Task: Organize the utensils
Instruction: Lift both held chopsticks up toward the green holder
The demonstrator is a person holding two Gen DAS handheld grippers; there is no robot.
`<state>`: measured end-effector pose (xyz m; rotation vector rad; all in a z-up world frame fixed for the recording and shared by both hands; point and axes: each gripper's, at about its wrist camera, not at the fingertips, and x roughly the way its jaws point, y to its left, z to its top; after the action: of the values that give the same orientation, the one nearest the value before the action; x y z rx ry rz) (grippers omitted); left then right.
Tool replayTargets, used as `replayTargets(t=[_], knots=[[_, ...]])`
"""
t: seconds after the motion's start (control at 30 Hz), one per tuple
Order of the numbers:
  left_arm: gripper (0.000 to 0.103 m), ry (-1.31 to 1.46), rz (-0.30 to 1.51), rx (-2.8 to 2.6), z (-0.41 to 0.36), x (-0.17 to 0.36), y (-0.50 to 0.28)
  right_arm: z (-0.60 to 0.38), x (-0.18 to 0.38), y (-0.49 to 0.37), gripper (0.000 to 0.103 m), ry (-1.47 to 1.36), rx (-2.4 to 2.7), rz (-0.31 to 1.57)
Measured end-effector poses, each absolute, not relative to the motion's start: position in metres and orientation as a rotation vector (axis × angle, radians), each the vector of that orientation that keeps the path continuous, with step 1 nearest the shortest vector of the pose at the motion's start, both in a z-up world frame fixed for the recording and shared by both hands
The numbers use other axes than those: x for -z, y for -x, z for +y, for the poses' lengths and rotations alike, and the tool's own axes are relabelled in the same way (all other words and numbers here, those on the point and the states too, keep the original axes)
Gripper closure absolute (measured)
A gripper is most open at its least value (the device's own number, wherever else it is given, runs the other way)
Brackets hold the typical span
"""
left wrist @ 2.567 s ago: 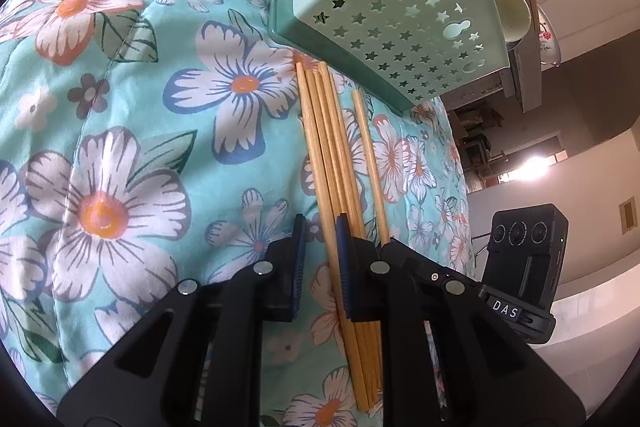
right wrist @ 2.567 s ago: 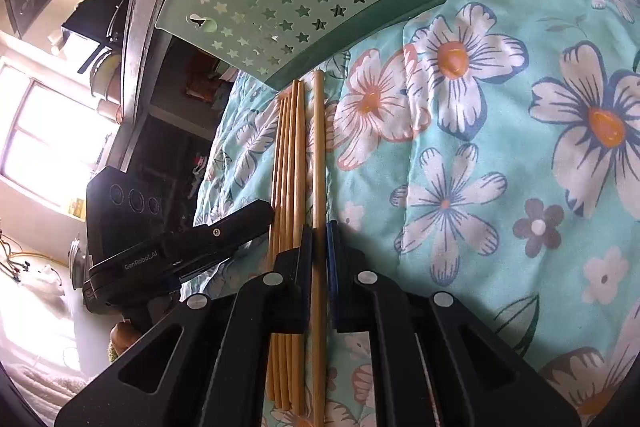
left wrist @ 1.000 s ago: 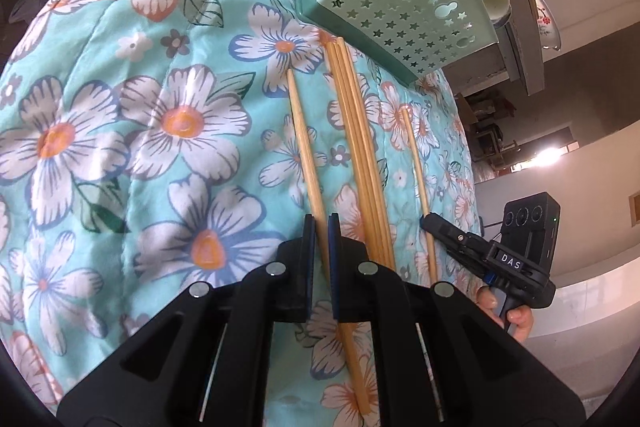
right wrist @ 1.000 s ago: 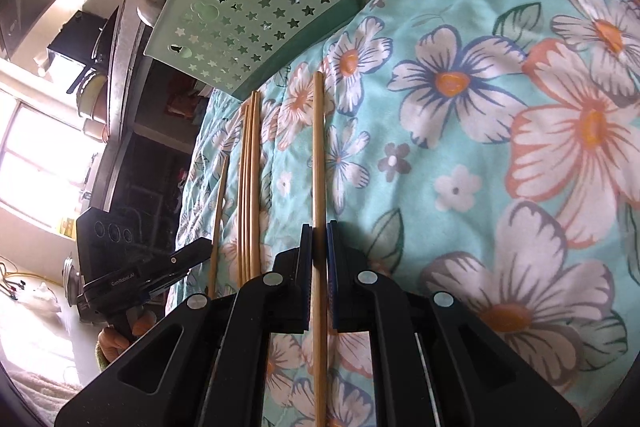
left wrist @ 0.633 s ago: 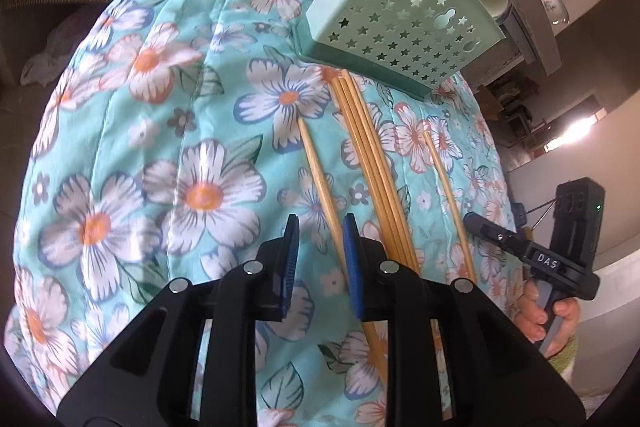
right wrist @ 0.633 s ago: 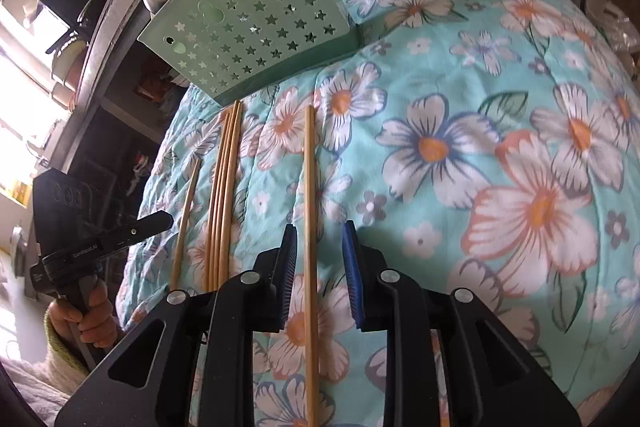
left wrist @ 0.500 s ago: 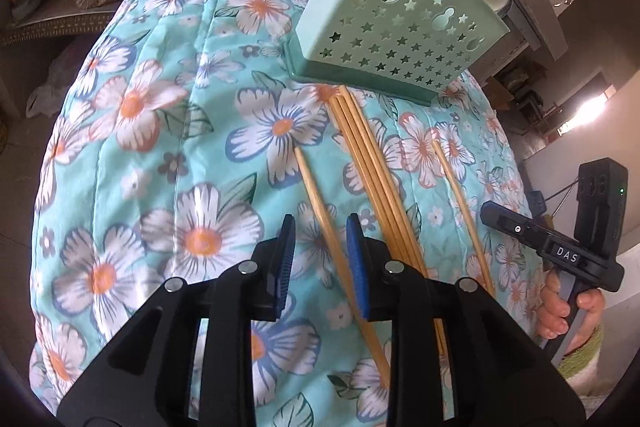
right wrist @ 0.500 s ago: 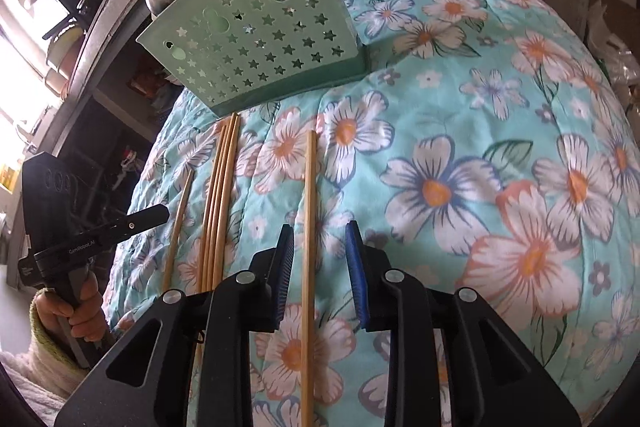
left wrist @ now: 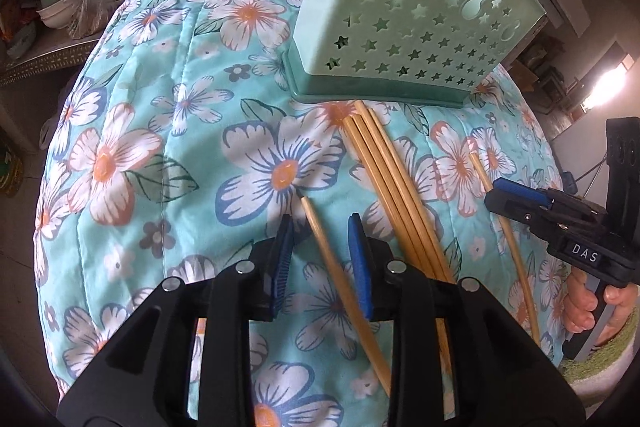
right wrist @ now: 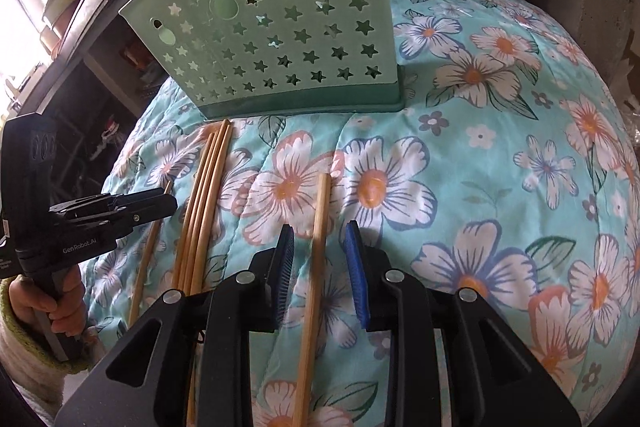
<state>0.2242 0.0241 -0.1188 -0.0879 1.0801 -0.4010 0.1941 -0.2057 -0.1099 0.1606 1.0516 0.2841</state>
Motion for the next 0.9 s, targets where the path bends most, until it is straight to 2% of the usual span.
replayTargets(t=[0.1,0.17,0.3,0.4,0.63,0.9], knots=[[0.077,0.053,1.066,0.389,0.020,0.119,-0.226,-0.200,0.113,-0.199,0.076,-0.131,-0.285,1.053],[0.083,0.038,1.059,0.373,0.017,0.119,-0.227,-0.197,0.115,-0.201,0.077,-0.118,-0.282,1.046],[0.091,0.048,1.053,0.354,0.018,0.119,-0.229,-0.198,0.116,-0.202,0.093,-0.133,-0.276,1.039],[0.093,0.063,1.050,0.353,0.021,0.118,-0.231,-0.205,0.114,-0.203,0.096,-0.186,-0.288,1.038],[0.097,0.144,1.005,0.382,0.034,0.096,-0.220,-0.219,0.090,-0.193,0.096,-0.263,-0.315,0.980],[0.099,0.210,0.841,0.460,0.044,0.024,-0.197,-0.238,0.026,-0.173,0.096,-0.318,-0.355,0.822]])
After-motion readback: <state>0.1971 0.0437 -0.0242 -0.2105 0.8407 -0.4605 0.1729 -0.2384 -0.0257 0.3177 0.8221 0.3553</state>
